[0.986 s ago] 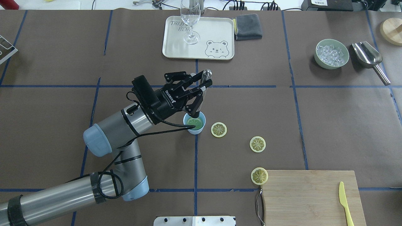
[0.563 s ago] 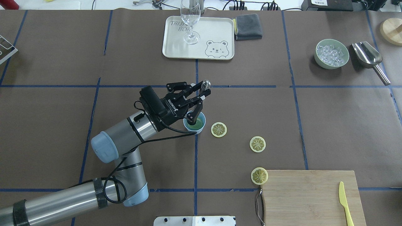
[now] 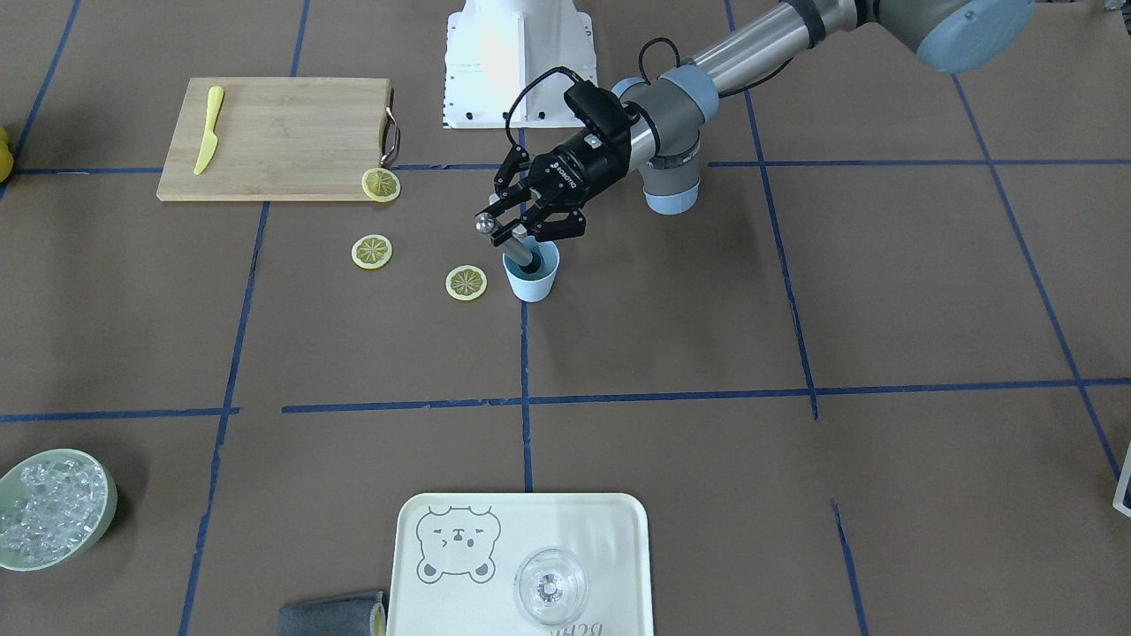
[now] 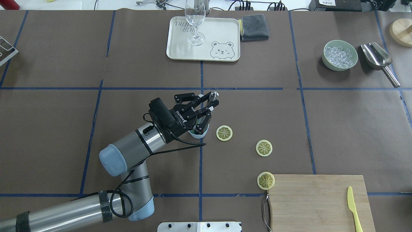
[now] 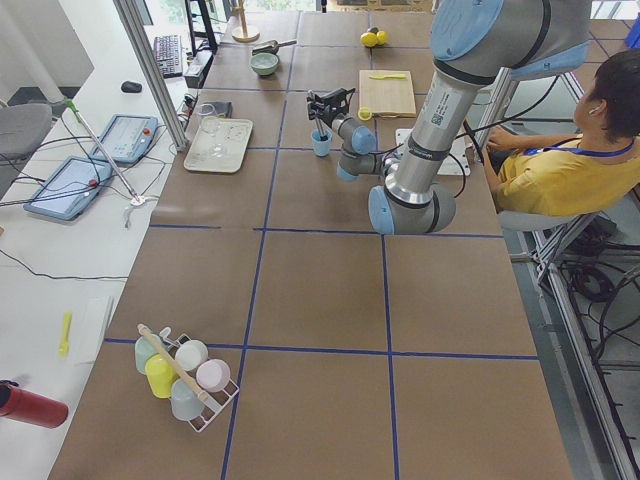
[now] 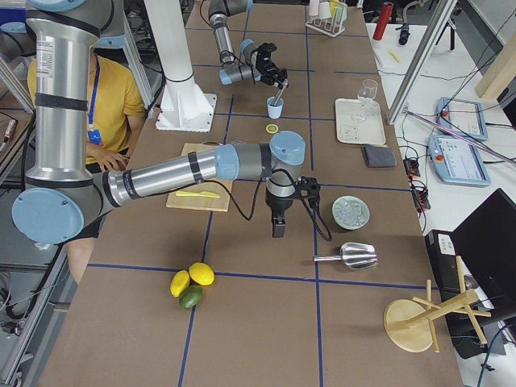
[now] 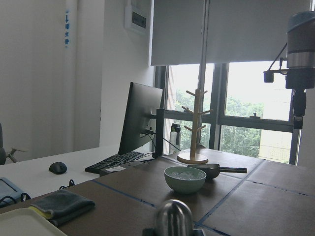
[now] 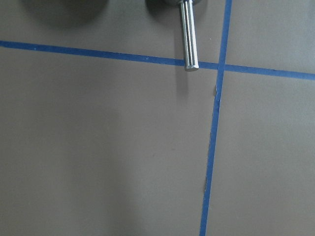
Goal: Squeeze lemon into cup
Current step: 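Lift the rod out of the cup and carry it back toward its spot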
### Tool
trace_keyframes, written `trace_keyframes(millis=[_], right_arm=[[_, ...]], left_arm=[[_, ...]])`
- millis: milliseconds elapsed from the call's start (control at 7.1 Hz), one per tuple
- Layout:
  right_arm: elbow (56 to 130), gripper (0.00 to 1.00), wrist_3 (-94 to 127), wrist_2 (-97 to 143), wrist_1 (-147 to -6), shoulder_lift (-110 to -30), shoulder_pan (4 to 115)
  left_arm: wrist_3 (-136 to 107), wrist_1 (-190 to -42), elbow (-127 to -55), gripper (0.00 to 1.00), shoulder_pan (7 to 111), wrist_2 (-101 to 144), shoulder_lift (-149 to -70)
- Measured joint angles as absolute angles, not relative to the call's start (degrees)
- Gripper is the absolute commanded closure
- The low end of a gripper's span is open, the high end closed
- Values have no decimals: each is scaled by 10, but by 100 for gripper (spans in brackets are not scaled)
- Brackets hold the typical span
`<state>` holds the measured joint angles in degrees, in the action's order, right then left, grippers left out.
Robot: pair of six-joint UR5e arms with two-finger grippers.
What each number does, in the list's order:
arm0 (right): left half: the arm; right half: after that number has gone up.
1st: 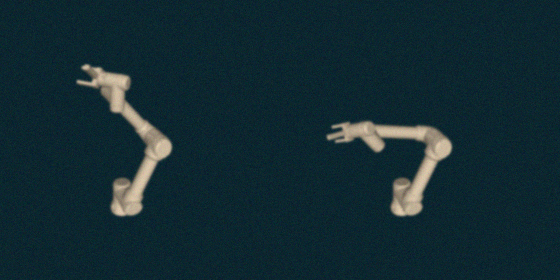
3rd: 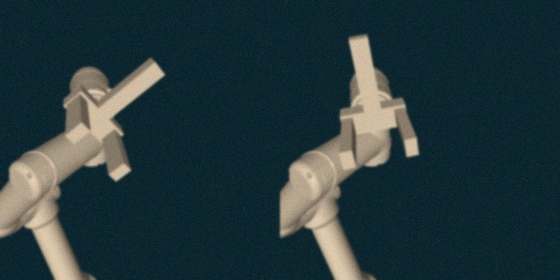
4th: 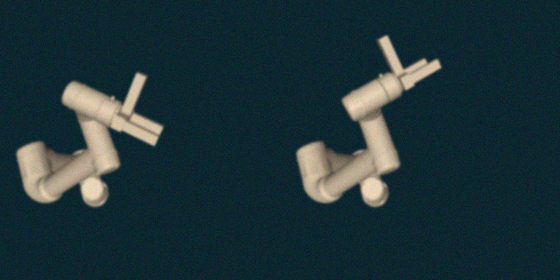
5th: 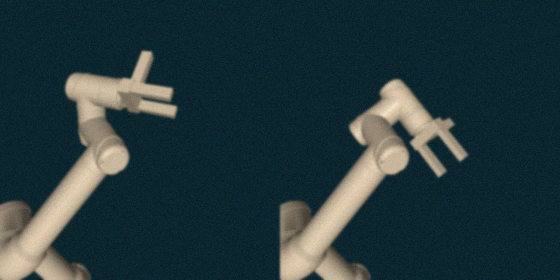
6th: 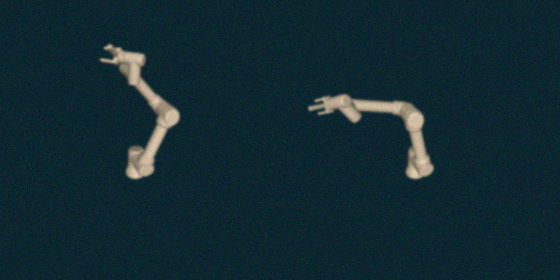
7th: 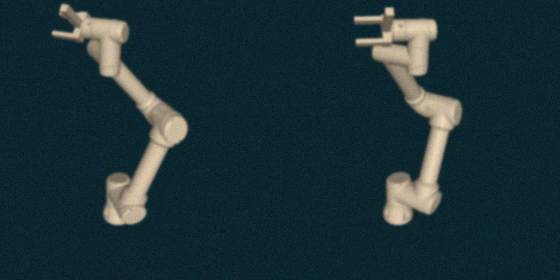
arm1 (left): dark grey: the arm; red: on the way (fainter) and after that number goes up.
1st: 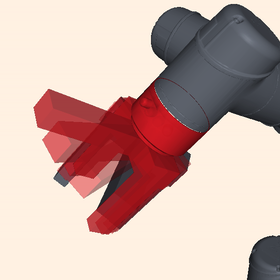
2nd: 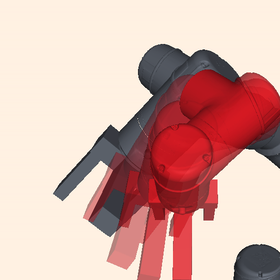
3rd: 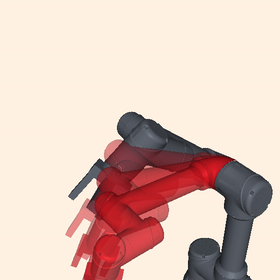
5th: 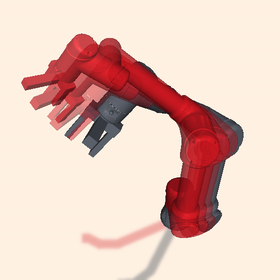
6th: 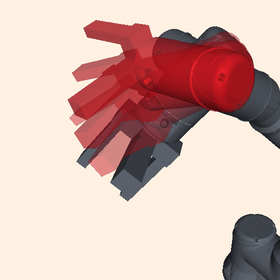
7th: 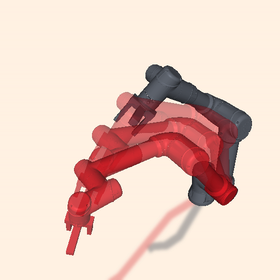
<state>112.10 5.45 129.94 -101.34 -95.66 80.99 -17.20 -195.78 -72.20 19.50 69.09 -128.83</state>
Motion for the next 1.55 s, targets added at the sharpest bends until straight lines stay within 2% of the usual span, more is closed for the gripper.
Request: trace_keyframes(millis=[282,845,1268,1549], right_arm=[[1121,0,55,1300,-1013,-957,811],[1121,0,55,1302,-1013,-957,816],[1122,0,54,1303,-1013,-958,819],[1122,0,53,1302,-1013,-958,823]], left_arm=[[-168,-1883,-791,100,230,719,-1288],[-171,-1512,-973,100,301,803,-1274],[-172,-1250,-1017,100,376,930,-1234],[-173,-1171,-1034,100,420,983,-1148]])
